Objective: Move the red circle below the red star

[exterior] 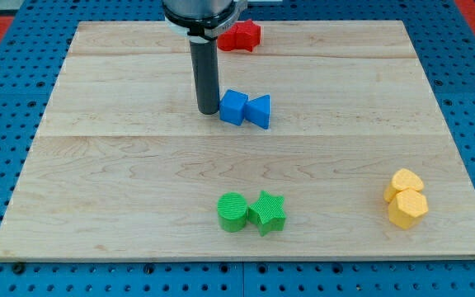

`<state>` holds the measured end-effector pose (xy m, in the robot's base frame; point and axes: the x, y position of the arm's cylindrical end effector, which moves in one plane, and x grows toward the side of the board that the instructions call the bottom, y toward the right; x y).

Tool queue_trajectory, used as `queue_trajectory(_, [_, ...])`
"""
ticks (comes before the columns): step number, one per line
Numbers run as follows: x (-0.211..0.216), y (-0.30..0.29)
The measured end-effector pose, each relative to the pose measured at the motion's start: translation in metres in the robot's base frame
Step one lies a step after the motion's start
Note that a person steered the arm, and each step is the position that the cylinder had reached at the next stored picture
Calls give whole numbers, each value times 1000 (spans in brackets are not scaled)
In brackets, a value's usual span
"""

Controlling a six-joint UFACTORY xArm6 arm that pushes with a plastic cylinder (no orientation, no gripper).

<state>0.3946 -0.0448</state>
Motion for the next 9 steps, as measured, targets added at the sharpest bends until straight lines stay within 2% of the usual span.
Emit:
queue_trajectory(2, [-14,0])
queue_trajectory(3, [-47,17])
queue_trajectory(4, [-66,76])
queue_trajectory(5, [-68,131])
queue_trajectory(7, [-140,134])
queue_trajectory(9, [-195,101])
